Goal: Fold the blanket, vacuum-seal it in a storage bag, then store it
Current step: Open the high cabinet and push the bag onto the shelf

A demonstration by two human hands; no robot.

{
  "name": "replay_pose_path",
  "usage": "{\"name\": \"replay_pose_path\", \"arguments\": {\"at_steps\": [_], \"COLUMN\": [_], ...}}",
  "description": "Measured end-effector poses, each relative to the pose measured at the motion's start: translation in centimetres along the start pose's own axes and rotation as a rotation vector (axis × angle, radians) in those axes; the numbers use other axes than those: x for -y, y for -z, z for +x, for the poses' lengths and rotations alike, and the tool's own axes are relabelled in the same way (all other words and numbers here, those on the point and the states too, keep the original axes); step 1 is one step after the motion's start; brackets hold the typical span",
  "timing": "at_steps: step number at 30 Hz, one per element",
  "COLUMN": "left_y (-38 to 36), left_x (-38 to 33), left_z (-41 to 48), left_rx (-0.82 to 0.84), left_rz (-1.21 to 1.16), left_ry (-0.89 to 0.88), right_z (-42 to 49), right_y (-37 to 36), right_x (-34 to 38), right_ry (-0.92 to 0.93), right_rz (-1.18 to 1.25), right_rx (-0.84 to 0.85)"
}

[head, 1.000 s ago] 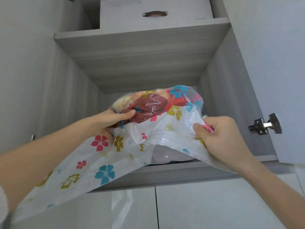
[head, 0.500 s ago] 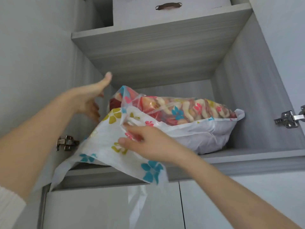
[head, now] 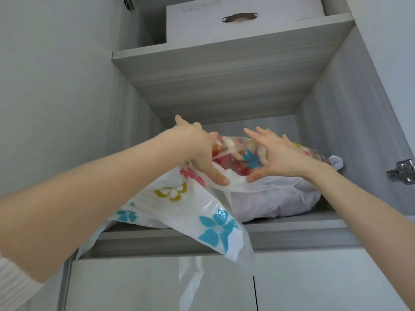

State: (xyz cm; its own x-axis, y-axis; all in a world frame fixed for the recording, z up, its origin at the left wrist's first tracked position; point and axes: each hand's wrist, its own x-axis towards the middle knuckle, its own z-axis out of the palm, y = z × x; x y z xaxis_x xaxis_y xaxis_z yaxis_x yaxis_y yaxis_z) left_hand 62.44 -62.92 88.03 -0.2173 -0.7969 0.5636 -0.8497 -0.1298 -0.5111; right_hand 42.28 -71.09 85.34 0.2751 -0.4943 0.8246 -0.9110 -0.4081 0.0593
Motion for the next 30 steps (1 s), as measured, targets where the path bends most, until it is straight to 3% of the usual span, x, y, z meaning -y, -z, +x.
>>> {"name": "replay_pose_path", "arguments": {"at_steps": [5, 10, 17, 23, 25, 28, 30], "left_y": [-4.5, -7.9, -14.7, -20.0, -21.1, -20.8, -20.1], "left_x": [-0.6, 0.9, 7.4, 6.2, 5.5, 4.8, 4.5], "left_z": [2.1, 3.0, 6.7, 11.3, 13.1, 14.8, 15.0], "left_rx": [-0.228, -0.443, -0.33, -0.154, -0.042, 0.075, 0.055], "left_rz": [0.104, -0.078, -0.268, 0.085, 0.071, -0.385, -0.772], "left_ry": [0.08, 0.067, 0.062, 0.379, 0.397, 0.325, 0.162], "right_z": [1.6, 1.8, 5.8, 8.4, 7.7, 5.2, 3.2], "right_y": [-1.1, -2.4, -7.8, -13.3, -12.6, -9.5, -7.9], "right_x": [-0.7, 0.2, 6.3, 8.5, 5.9, -2.6, -7.6], "right_ry": [0.012, 0.026, -0.025, 0.056, 0.08, -0.081, -0.158], "right_rz": [0.021, -0.003, -0.195, -0.053, -0.157, -0.383, -0.455], "right_rx": [0.006, -0.128, -0.19, -0.127, -0.159, -0.158, -0.162]}}
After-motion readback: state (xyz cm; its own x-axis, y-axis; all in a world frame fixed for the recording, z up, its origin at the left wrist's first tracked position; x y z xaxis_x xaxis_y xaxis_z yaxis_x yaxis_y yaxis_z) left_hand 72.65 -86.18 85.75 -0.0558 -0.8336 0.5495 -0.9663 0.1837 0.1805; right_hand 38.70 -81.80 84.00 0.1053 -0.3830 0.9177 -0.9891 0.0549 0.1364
